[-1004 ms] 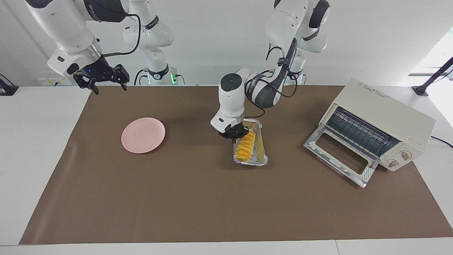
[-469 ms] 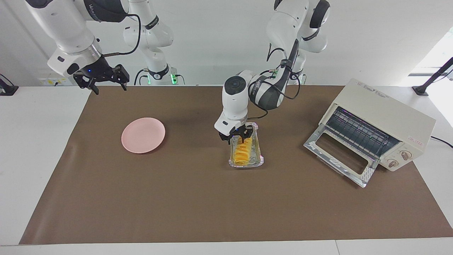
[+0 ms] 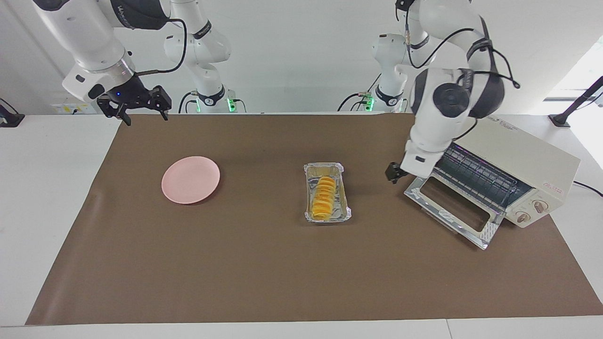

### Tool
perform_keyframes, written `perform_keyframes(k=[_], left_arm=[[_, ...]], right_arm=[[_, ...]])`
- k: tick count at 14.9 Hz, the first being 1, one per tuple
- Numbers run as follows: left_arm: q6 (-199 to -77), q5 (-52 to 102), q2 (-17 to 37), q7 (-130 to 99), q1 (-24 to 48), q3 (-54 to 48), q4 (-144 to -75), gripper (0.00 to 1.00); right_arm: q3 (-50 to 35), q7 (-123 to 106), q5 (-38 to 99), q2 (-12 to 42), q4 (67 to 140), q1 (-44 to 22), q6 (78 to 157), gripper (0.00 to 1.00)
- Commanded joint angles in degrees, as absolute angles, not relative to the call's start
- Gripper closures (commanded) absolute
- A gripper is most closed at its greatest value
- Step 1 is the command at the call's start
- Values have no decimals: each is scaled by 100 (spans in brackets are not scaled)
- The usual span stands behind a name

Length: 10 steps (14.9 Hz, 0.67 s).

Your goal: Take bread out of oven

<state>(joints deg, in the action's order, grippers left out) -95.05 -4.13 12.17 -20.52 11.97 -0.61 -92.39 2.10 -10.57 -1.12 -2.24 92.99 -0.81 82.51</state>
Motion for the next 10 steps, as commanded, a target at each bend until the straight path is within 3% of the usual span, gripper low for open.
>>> perform_keyframes(k=[1, 6, 10], left_arm=[[-8818, -308, 643, -1249, 521, -141, -9395, 0], [-8359, -308, 123, -1081, 237, -132, -9422, 0], [-8069, -308, 26, -1055, 237, -141, -9439, 0]], right_arm=[[158, -1187, -150, -352, 9396, 79, 8244, 0], [10, -705, -70, -369, 9684, -148, 8725, 0], [-9, 856, -27, -90, 10107, -1148, 9718, 0]])
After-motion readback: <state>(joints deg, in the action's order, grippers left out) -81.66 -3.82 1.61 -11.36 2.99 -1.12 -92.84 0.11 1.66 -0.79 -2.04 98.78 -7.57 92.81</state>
